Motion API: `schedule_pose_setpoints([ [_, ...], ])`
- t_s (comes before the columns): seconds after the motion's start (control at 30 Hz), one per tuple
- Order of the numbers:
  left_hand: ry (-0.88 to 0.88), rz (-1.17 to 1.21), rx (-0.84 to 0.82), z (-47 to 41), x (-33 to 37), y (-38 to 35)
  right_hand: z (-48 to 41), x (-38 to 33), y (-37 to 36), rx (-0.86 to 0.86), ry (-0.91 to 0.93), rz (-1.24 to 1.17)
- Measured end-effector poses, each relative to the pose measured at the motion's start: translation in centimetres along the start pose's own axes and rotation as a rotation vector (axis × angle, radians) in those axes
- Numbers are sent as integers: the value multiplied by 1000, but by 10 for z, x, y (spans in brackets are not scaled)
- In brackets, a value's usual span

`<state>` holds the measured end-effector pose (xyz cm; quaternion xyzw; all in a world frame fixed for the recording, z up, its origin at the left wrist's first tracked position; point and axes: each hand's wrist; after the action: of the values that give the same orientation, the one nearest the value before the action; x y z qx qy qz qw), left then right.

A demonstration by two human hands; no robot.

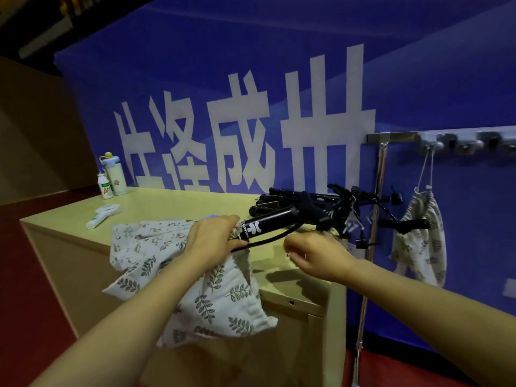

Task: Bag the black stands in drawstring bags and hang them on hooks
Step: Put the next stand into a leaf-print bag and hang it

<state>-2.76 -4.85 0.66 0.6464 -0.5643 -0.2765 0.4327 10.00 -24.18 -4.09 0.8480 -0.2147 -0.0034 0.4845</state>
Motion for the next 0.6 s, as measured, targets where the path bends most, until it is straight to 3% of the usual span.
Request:
schedule_pose_setpoints([
  [0.1, 5, 2, 4, 3, 2, -3, 17, 12, 3, 135, -169, -62],
  [0.17, 34, 24, 6, 1, 5, -7, 26, 24, 4, 103, -230, 40],
  [0.23, 69, 70, -11, -3, 9, -12, 35, 40, 3, 72, -466, 3],
  [0.37, 109, 155, -68, -11, 14, -22, 36, 73, 3, 270, -1033, -672],
  [0.5, 135, 275, -185, -15, 17, -30, 16, 87, 15, 362, -1151, -1350],
  [0.6, 175, 382, -271, -21, 19, -33, 4, 93, 19, 354, -1194, -1625],
])
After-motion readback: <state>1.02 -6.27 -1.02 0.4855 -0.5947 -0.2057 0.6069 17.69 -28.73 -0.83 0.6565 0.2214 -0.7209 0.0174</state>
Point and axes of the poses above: each hand's wrist, its own z-axis away from the middle knuckle, its own y-axis out of the back of the hand, x = y × z, and after that the axes turned 15 degrees about z, right-handed
